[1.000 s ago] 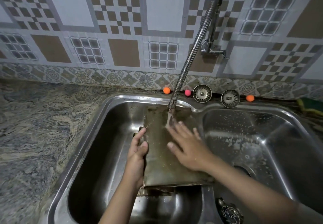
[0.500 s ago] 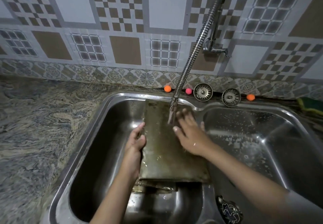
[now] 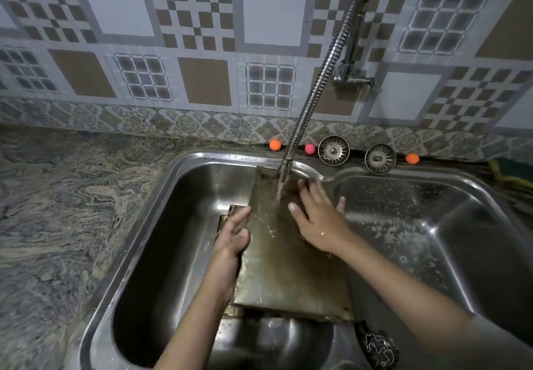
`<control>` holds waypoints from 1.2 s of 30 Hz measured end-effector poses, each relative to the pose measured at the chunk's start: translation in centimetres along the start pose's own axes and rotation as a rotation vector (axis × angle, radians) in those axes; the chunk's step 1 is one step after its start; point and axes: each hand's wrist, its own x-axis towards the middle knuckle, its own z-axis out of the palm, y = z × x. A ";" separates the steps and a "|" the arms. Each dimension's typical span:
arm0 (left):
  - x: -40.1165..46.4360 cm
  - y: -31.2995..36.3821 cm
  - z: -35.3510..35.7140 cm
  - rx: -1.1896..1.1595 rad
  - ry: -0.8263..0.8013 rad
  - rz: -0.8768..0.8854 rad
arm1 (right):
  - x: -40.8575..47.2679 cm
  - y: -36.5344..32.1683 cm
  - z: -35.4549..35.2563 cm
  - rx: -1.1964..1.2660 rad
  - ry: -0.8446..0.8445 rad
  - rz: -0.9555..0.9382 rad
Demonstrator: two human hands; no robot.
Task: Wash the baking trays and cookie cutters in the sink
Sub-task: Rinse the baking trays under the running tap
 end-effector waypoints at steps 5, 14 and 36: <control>0.2 0.4 2.1 -0.037 0.041 0.042 | -0.8 -4.2 0.6 -0.042 0.039 -0.218; 0.1 0.7 -0.2 -0.050 0.005 0.052 | 0.0 0.8 0.4 0.074 0.033 0.008; 2.0 -1.3 2.0 0.005 0.163 -0.119 | -7.6 1.6 -3.3 1.505 0.290 0.241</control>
